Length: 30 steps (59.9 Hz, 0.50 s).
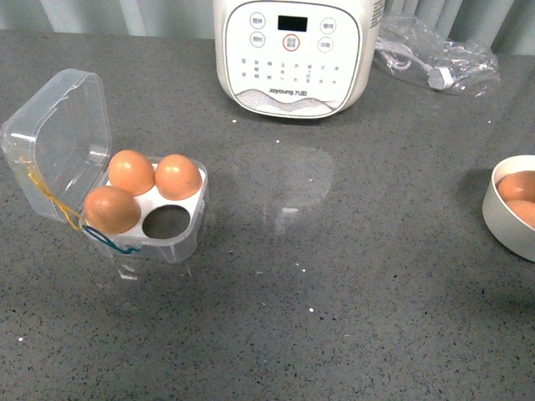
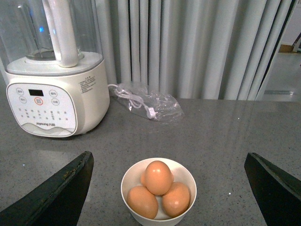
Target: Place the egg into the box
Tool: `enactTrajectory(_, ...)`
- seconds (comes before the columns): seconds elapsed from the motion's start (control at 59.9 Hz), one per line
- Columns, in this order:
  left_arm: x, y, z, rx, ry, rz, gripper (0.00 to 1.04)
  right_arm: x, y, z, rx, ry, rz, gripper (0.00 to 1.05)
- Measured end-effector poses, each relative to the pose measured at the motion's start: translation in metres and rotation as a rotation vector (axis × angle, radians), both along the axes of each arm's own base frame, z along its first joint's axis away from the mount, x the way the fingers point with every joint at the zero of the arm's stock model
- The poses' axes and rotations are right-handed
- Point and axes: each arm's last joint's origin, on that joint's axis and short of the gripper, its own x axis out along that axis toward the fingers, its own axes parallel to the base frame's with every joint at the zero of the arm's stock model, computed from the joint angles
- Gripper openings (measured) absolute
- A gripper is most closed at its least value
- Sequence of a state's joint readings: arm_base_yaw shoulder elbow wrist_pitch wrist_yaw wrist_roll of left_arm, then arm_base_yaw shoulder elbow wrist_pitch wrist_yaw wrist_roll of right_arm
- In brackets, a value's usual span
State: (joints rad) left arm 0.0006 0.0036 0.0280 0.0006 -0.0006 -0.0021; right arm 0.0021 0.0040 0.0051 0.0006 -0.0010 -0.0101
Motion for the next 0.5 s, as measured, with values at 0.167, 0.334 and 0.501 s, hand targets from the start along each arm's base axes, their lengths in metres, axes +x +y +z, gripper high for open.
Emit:
enactTrajectory(0.167,0.0,0.0,0.0,0.0,0.0,0.0,0.98,0.0,0.0,0.0,0.0,0.0,0.0,0.97)
enactTrajectory(0.334,0.0,0.0,0.0,0.0,0.0,0.0,0.98,0.0,0.0,0.0,0.0,0.0,0.0,0.97)
enactTrajectory(0.501,0.0,0.0,0.0,0.0,0.0,0.0,0.98,0.0,0.0,0.0,0.0,0.0,0.0,0.97)
